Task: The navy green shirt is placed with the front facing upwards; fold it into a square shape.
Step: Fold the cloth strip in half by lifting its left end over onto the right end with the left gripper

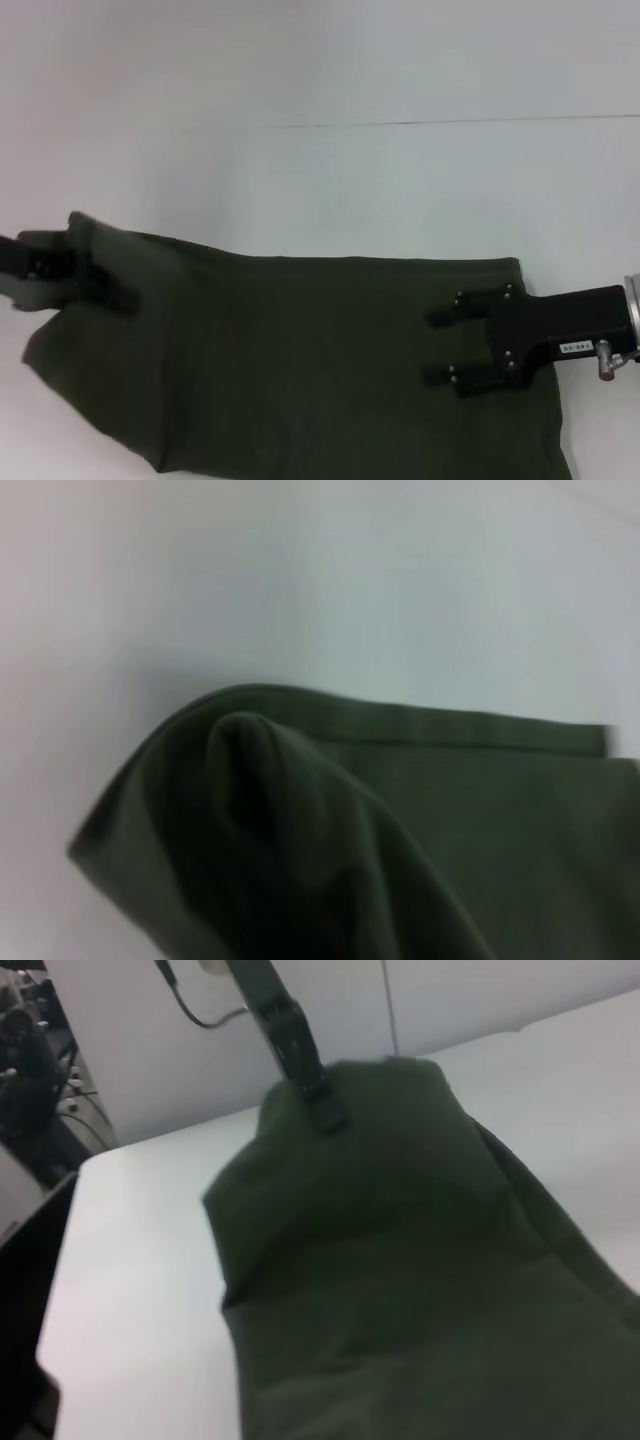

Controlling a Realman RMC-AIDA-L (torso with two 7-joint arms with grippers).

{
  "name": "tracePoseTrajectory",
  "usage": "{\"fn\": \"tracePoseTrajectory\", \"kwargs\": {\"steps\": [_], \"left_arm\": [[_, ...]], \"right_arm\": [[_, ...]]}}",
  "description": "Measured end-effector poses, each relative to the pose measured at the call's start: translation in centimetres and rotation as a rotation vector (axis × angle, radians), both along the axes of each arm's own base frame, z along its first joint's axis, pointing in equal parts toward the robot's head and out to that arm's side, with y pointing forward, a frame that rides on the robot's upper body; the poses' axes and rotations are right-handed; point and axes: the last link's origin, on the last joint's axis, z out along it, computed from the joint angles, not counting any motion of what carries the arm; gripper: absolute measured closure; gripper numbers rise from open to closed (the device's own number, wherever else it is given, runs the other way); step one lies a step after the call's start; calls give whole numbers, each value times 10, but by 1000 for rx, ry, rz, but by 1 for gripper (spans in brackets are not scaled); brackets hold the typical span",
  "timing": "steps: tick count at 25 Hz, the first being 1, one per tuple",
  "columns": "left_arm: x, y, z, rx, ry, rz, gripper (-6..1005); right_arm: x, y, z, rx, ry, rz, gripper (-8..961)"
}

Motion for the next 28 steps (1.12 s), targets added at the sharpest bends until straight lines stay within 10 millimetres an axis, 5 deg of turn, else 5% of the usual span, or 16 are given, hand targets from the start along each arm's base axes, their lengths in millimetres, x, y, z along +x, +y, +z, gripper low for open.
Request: {"fn": "tracePoseTrajectory", "kwargs": {"steps": [7,14,28], "left_arm": [[14,0,-1,-2,-77,-20,868],[-21,-7,22,62,6,54,865],[-58,-17,67,175,102,139,859]], "right_arm": [[9,-3,5,75,32,-6,145],[15,-6,8,98,49,-32,145],[13,-2,12,132,77,-42,144]]}}
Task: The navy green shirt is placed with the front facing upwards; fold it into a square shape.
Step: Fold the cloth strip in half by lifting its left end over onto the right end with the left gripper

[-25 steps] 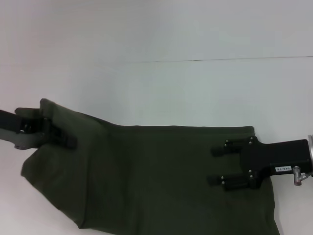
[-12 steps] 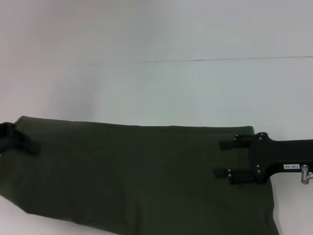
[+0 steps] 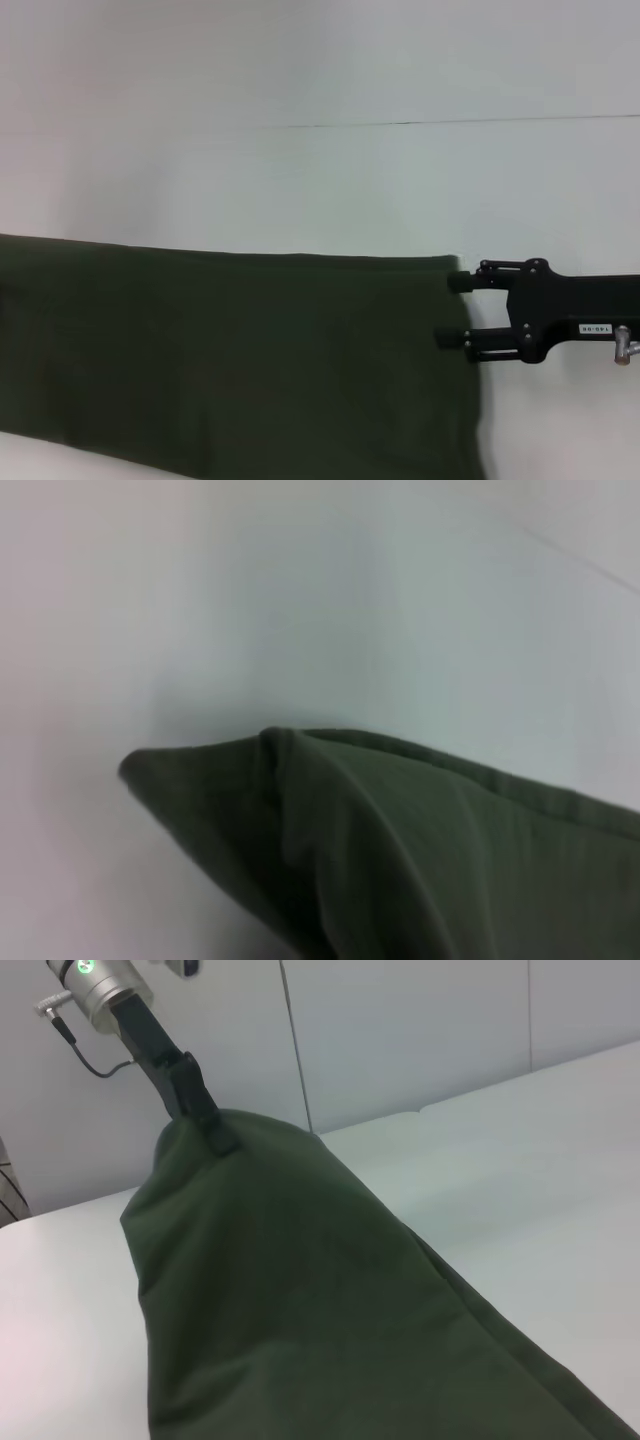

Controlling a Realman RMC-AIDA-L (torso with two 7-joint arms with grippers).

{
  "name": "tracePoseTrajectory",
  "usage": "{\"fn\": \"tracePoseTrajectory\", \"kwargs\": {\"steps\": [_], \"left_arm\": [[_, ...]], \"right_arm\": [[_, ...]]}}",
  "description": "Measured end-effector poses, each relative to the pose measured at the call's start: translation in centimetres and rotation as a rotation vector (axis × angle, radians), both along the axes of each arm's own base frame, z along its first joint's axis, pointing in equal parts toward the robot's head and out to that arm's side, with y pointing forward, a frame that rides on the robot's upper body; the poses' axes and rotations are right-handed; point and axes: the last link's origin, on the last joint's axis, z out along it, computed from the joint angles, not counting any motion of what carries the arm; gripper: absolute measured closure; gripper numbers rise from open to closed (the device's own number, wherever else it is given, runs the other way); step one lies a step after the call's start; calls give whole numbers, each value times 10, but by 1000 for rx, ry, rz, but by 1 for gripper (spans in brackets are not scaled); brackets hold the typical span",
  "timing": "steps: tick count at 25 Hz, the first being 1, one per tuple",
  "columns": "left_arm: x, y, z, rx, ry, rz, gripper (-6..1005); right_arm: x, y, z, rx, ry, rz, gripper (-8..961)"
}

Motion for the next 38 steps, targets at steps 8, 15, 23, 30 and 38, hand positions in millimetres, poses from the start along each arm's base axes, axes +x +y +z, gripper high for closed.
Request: {"fn": "tracePoseTrajectory", "kwargs": {"steps": [8,15,23,30,38], "left_arm": [[2,-1,9,11,-11,-5,856],[47,7,-21,-66,-224,-139,853],[93,12,-68,-170,-413,-261,849],[114,12,-117,-218,-485,-289,846],[111,12,-161,-215,-527,-261,843]], "right_arm": [[0,0,-1,0,6,-3,144],[0,1,-1,23,24,-16,145],[5,5,-1,60,17,-54,145],[8,3,-4,59,8,-42,145],[10,1,-4,60,4,-46,145]]}}
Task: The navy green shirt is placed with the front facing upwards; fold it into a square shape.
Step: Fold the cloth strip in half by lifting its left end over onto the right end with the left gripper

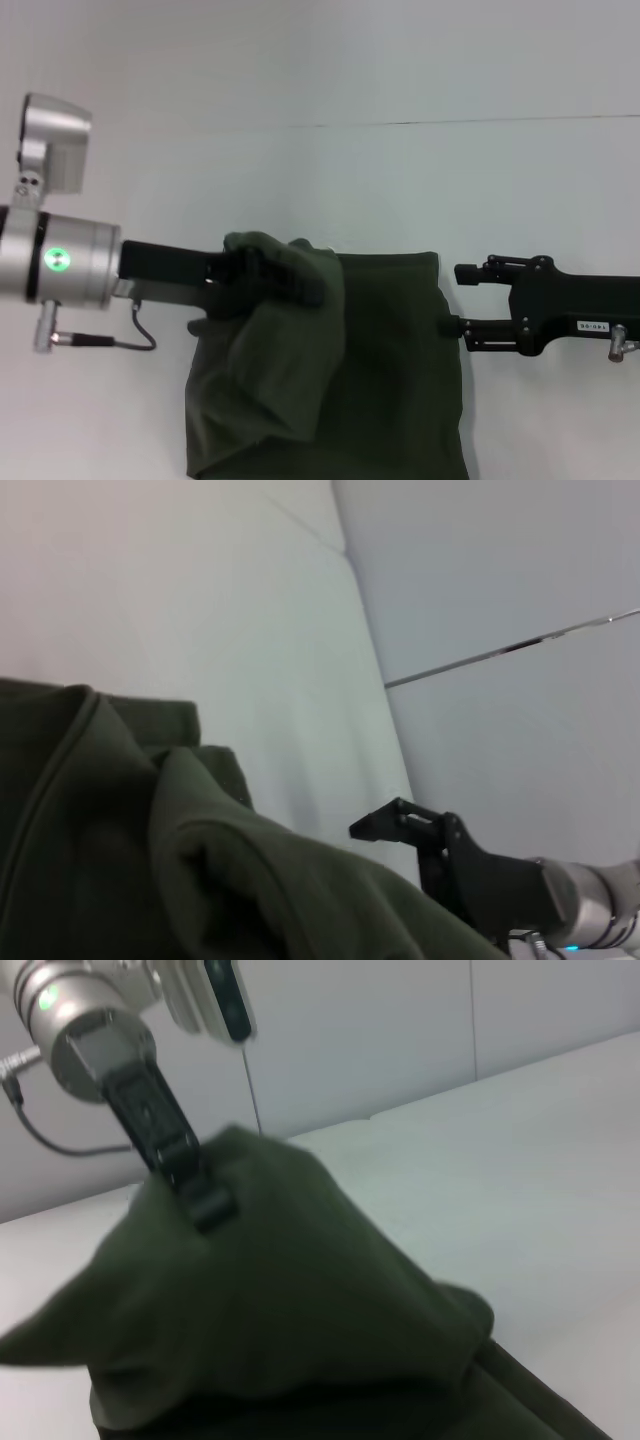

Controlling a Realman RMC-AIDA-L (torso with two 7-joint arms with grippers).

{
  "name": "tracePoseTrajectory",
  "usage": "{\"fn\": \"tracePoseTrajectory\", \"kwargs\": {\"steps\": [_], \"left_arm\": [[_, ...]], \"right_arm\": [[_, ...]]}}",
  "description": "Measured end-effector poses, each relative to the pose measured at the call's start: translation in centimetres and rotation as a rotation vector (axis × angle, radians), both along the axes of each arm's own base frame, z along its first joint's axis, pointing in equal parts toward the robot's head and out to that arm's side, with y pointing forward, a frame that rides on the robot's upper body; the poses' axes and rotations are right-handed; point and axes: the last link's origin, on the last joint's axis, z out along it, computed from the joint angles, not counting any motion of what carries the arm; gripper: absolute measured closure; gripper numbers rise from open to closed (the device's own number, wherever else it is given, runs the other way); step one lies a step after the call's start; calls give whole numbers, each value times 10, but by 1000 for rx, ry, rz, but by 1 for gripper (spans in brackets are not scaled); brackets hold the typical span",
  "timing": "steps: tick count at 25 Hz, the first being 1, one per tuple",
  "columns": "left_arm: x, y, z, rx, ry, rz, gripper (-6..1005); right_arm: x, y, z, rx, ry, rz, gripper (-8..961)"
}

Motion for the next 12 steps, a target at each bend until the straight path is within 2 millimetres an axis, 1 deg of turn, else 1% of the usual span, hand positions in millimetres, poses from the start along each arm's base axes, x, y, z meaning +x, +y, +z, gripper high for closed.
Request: {"fn": "tracePoseTrajectory", "kwargs": {"steps": [4,8,12], "left_arm": [[-4,-3,-16,2,-13,11,841],[-10,-6,-24,38,-31,26,840],[-9,-12,-32,31,-79,9,838]], "right_arm": [[0,0,0,1,0,-1,145],[0,0,1,5,1,-3,145],[1,1,1,11,-2,-7,145]]}}
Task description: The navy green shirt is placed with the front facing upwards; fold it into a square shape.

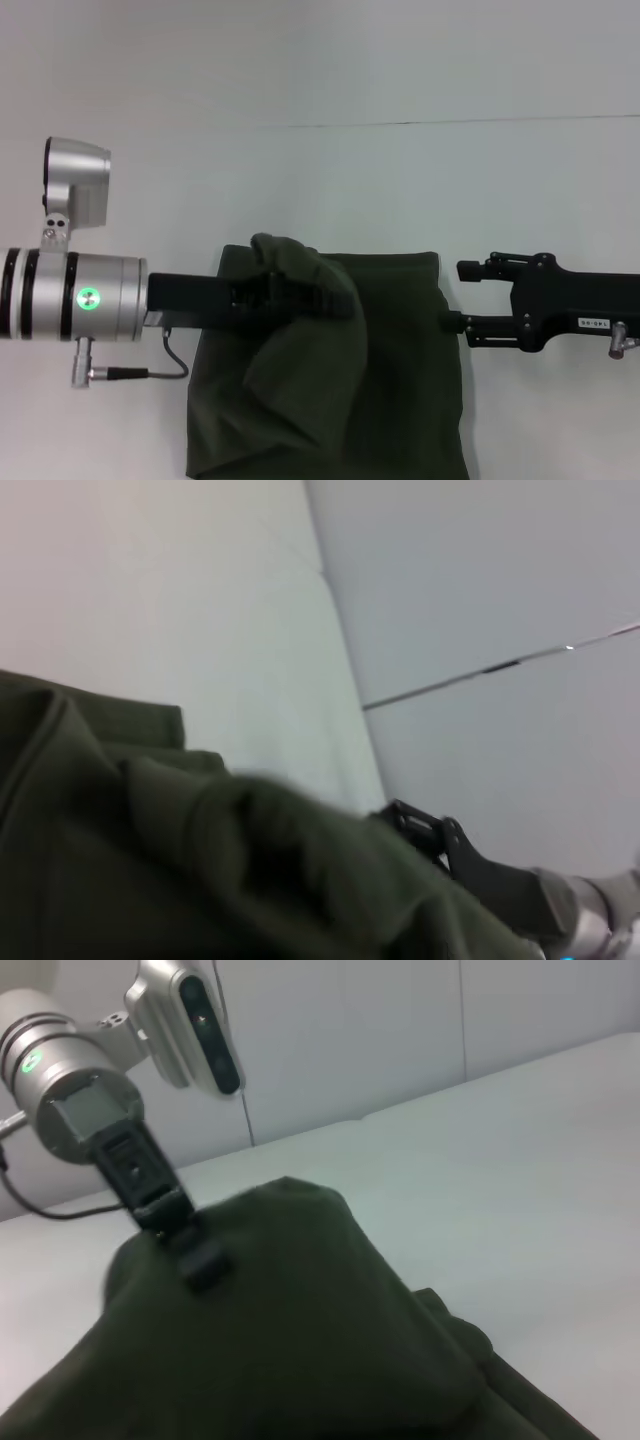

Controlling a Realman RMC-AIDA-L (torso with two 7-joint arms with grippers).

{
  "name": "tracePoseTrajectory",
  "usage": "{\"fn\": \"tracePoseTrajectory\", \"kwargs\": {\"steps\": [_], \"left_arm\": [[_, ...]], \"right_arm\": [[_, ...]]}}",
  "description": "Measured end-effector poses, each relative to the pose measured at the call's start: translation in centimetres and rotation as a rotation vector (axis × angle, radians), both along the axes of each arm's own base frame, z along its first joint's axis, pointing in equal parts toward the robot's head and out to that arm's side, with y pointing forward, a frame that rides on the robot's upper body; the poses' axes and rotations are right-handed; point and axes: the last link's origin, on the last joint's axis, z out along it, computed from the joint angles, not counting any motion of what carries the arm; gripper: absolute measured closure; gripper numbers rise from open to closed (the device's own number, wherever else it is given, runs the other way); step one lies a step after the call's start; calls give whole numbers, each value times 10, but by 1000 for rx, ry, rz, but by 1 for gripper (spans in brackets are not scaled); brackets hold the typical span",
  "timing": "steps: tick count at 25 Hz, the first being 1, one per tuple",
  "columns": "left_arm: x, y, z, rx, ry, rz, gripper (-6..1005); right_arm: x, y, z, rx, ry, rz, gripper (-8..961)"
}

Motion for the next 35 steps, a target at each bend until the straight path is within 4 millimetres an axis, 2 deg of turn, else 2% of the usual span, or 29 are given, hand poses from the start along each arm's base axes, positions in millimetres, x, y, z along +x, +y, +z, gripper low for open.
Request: {"fn": "tracePoseTrajectory", "kwargs": {"steps": [2,7,16,24,26,31,35], "left_arm": [[0,-3,-3,-24,-6,-2,837],[0,-7,-4,-49,-19,-1,618],[10,-9,1,-63,-96,-14,351],[16,-17,-9,-127,-148,-13,94],[15,-13,-3,-86,-163,-17,30],[-3,-5,33,183,-218,-116,31],[-24,-9,59,418,-193,-224,32]], "right_arm": [[0,0,1,3,1,-1,145],[0,2,3,14,-1,-1,145],[2,3,7,37,10,-15,144],[8,2,14,75,34,-44,144],[9,2,16,87,43,-53,144],[5,3,24,104,116,-87,144],[-7,3,34,41,206,-124,144]]}}
